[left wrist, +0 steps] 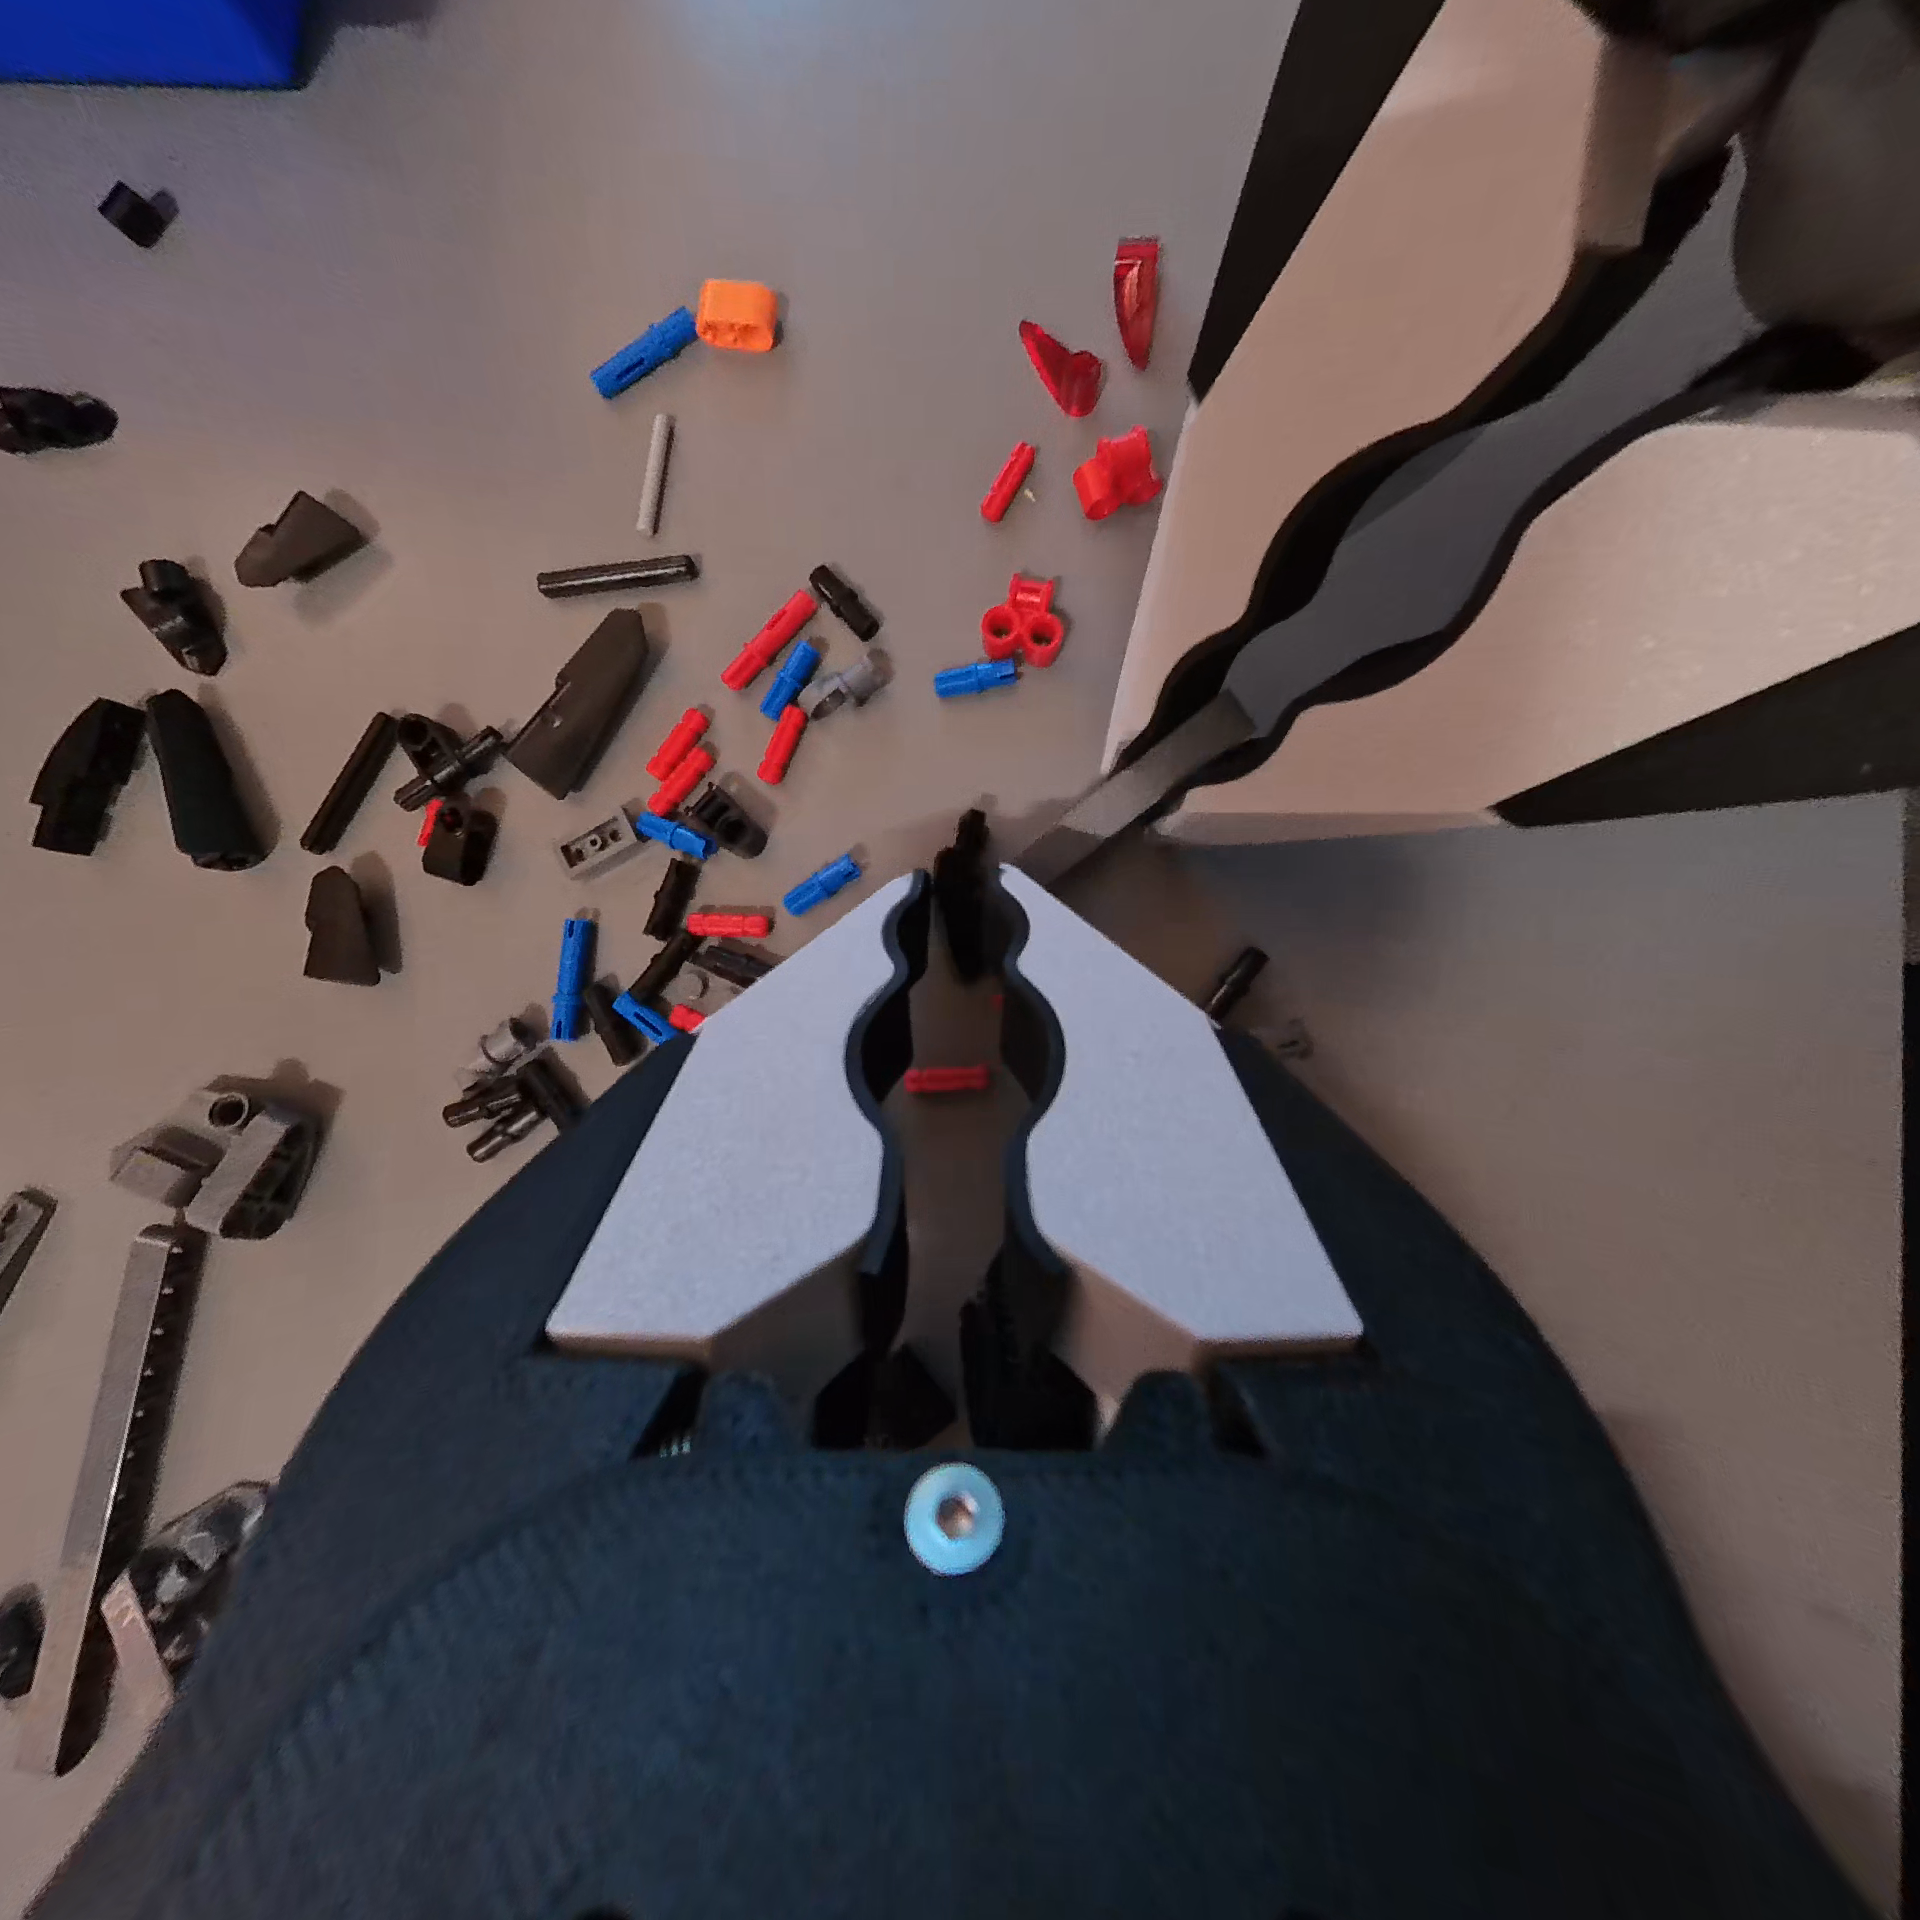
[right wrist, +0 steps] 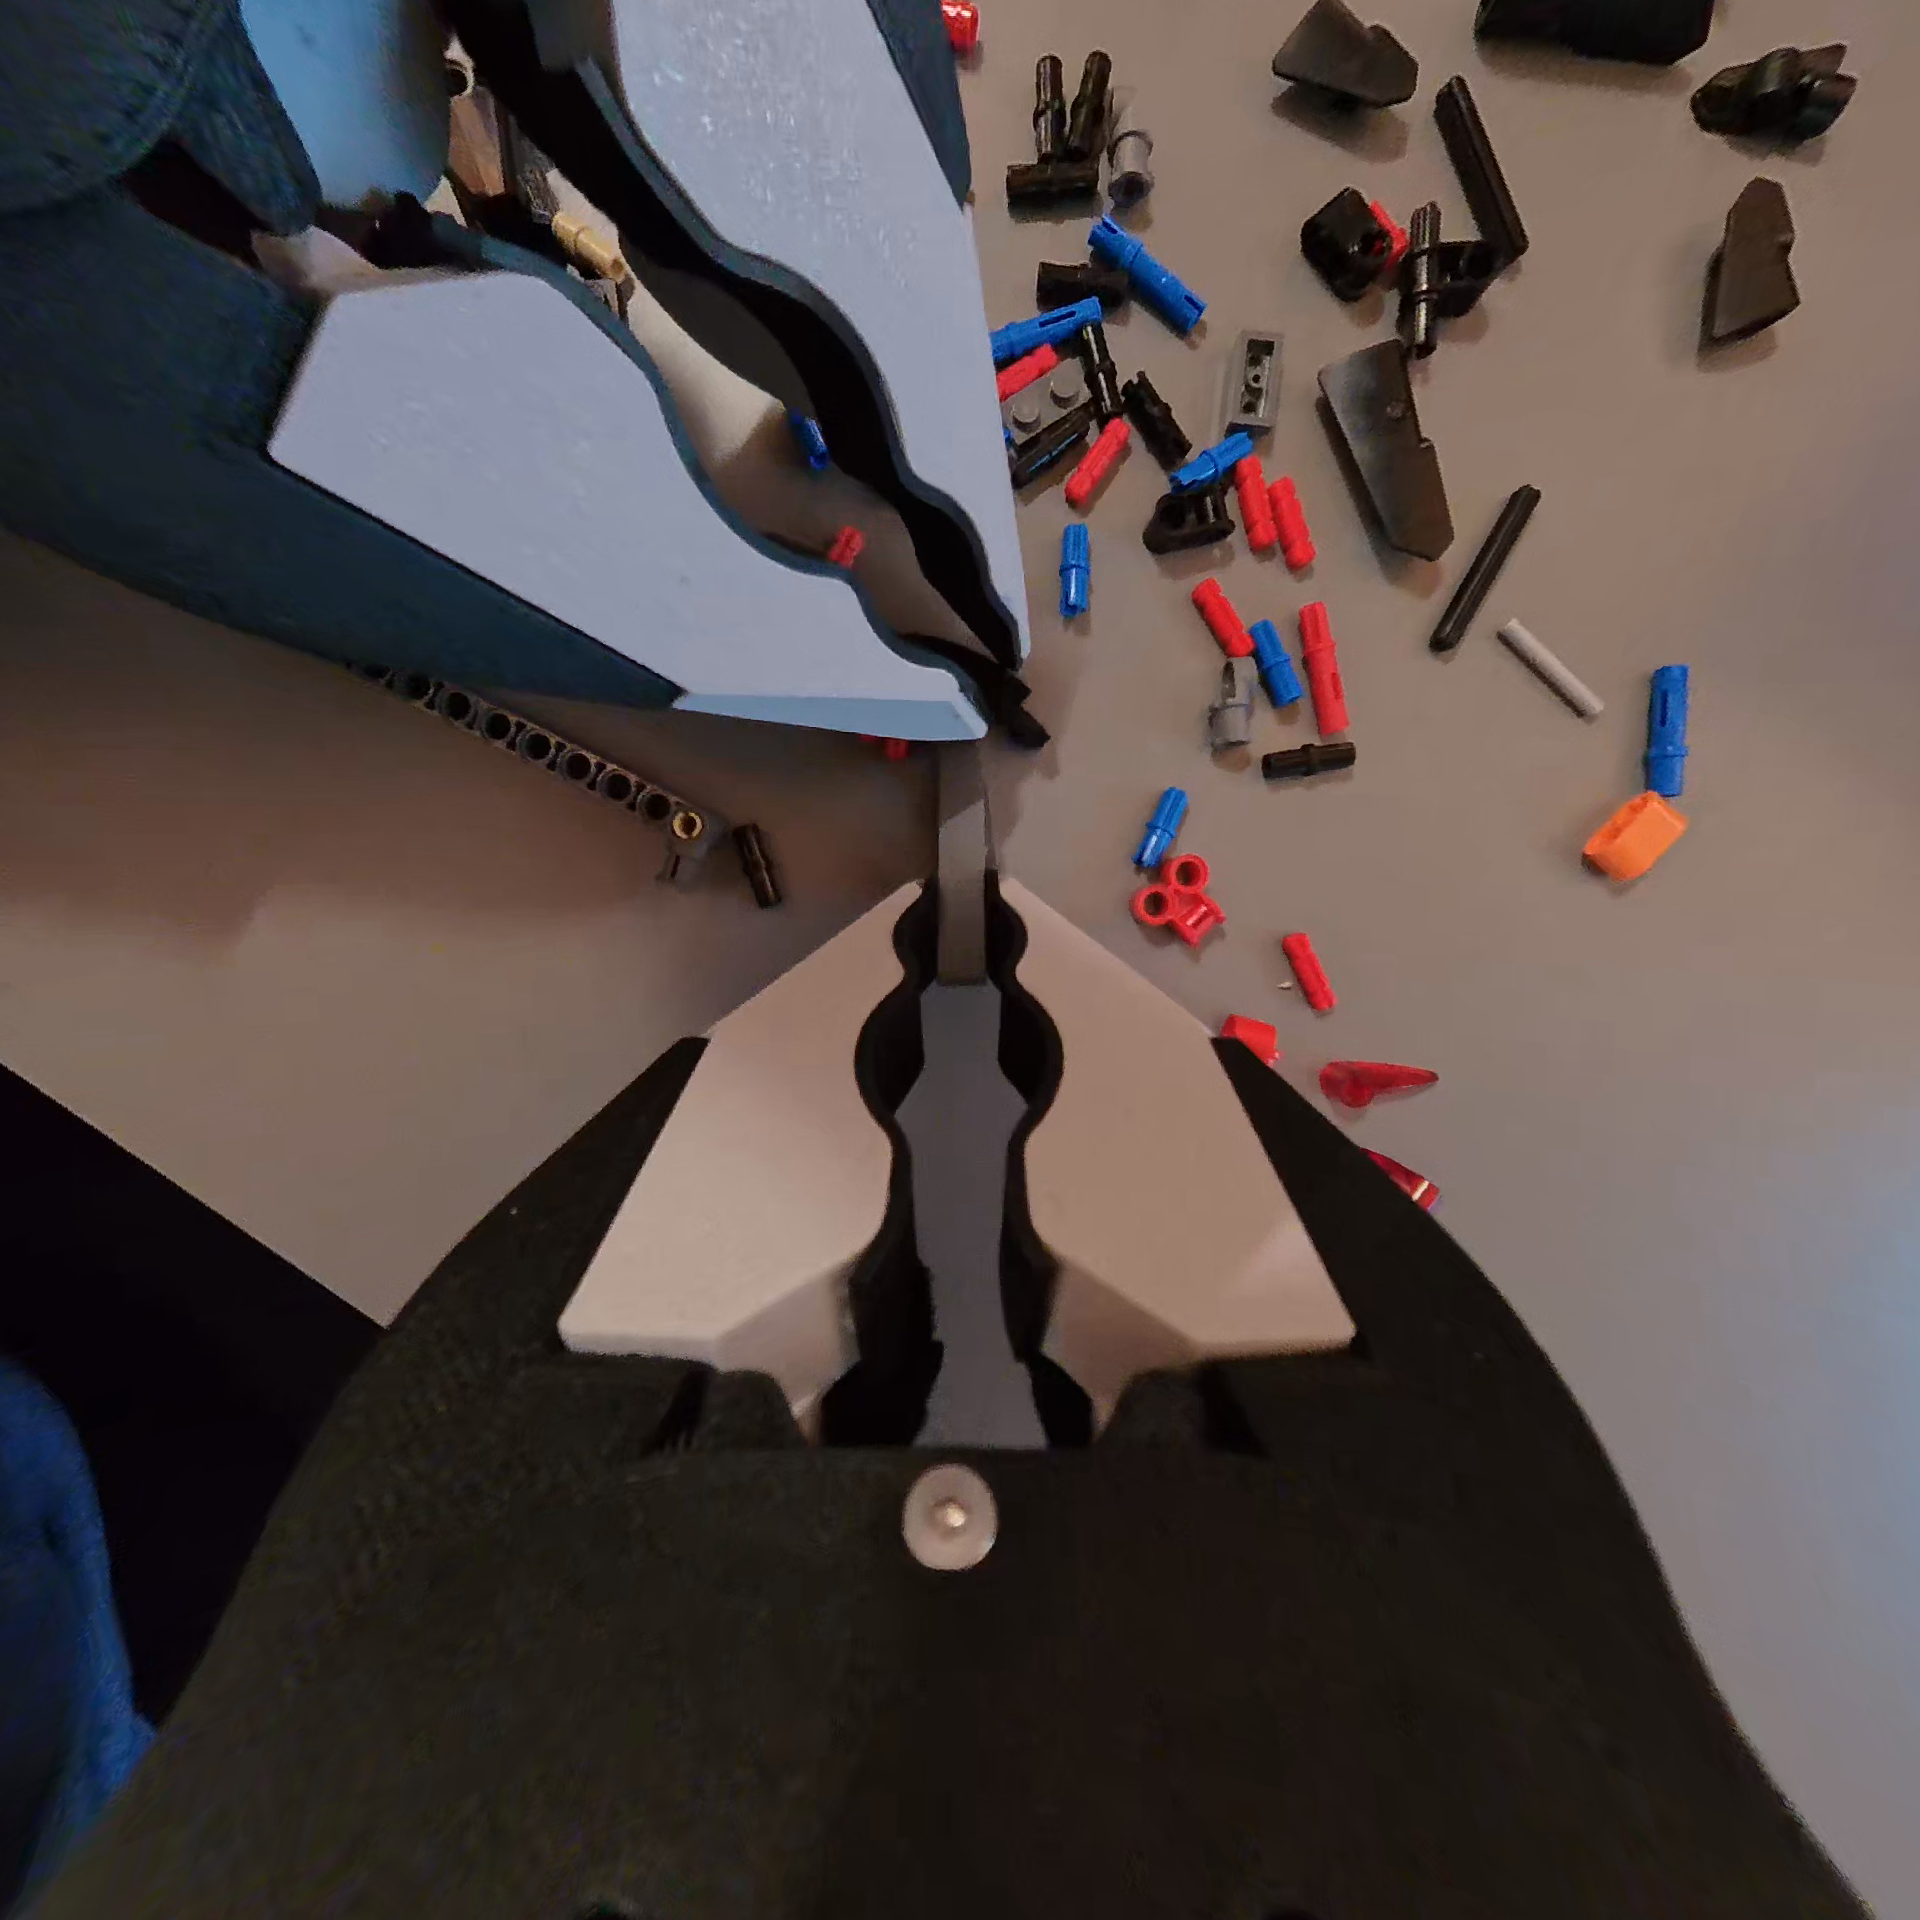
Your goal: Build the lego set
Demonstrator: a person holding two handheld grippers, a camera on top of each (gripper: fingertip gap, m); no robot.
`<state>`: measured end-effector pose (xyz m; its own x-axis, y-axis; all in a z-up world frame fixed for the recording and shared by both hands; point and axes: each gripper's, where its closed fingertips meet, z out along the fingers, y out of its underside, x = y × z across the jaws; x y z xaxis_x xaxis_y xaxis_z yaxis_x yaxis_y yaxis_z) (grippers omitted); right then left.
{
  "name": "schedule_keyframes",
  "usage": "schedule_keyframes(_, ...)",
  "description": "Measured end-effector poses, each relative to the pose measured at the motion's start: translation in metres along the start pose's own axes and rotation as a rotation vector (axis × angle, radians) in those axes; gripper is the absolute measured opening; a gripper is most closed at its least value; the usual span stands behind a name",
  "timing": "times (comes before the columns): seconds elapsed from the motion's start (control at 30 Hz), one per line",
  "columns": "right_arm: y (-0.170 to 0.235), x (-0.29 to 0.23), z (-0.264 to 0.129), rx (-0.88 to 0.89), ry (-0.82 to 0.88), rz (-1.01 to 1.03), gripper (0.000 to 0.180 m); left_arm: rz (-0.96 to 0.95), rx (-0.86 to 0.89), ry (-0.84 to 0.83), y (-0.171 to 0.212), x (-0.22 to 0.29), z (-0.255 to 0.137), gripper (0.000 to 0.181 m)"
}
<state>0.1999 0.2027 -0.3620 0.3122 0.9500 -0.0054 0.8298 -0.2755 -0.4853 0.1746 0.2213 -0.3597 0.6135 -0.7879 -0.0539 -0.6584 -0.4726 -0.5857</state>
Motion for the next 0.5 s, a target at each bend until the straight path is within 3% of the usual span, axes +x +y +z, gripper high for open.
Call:
schedule_keyframes(0.03, 0.001, 0.0, -0.001, -0.001, -0.001, -0.003, 0.008, 0.003, -0.001, -0.003, 0.0, 0.0, 0.0, 0.009)
schedule_keyframes(0.27, 0.009, -0.004, -0.014, 0.008, -0.005, -0.039, 0.024, 0.008, 0.014, 0.005, -0.004, 0.008, 0.002, 0.009)
schedule_keyframes(0.5, 0.006, -0.012, -0.018, 0.04, 0.039, -0.166, 0.017, 0.012, 0.014, 0.015, -0.004, 0.012, -0.006, 0.01)
